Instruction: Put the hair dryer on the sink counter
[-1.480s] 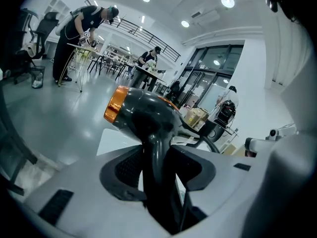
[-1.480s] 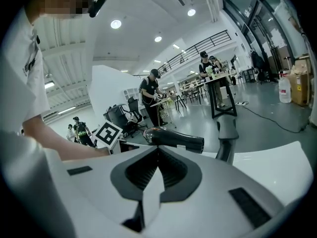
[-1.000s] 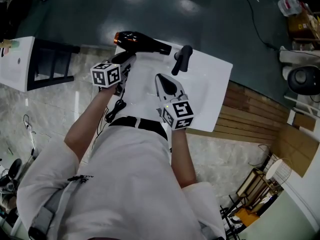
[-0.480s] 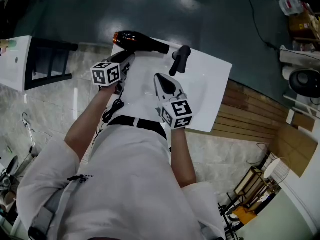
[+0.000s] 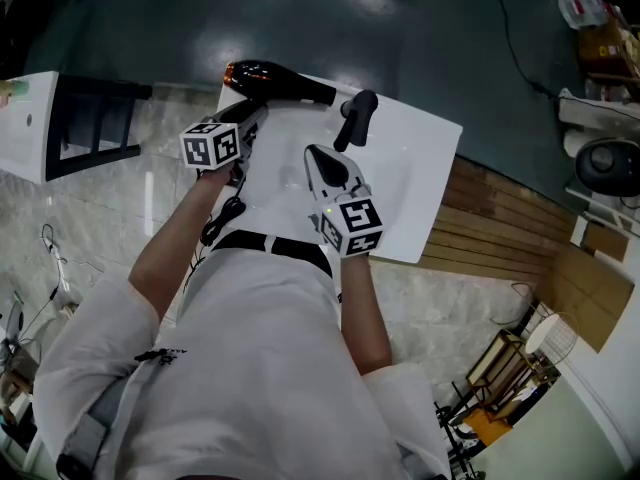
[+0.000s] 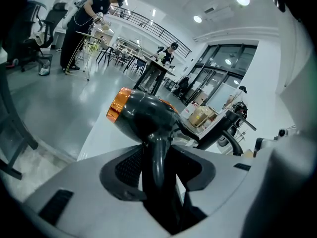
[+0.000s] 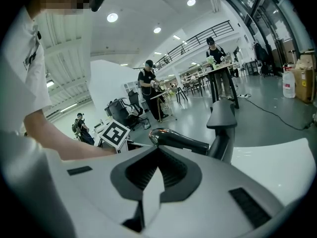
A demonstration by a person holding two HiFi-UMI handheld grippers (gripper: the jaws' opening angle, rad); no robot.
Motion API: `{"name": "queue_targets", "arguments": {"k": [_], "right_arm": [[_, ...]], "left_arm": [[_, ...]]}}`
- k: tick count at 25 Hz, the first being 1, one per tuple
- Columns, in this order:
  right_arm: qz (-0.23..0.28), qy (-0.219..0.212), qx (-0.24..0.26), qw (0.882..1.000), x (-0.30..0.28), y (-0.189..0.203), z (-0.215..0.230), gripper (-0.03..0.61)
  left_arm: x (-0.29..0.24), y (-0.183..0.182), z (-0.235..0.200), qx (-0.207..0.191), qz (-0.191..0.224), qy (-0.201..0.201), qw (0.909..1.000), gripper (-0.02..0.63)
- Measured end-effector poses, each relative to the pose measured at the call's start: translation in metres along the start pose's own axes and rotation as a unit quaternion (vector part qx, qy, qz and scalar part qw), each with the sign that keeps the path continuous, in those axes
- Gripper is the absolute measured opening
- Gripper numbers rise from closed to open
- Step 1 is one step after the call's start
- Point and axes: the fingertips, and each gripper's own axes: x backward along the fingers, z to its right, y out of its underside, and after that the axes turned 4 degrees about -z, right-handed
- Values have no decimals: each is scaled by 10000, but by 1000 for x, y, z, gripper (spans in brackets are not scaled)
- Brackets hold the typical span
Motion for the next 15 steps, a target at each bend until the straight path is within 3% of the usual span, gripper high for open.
{"name": "queue_targets", "arguments": {"k": [15], "right_arm": [[15, -27, 28, 10000, 4, -2, 5, 8]], "left_arm": [[-9, 7, 3, -314, -271, -218, 9989, 178]]}}
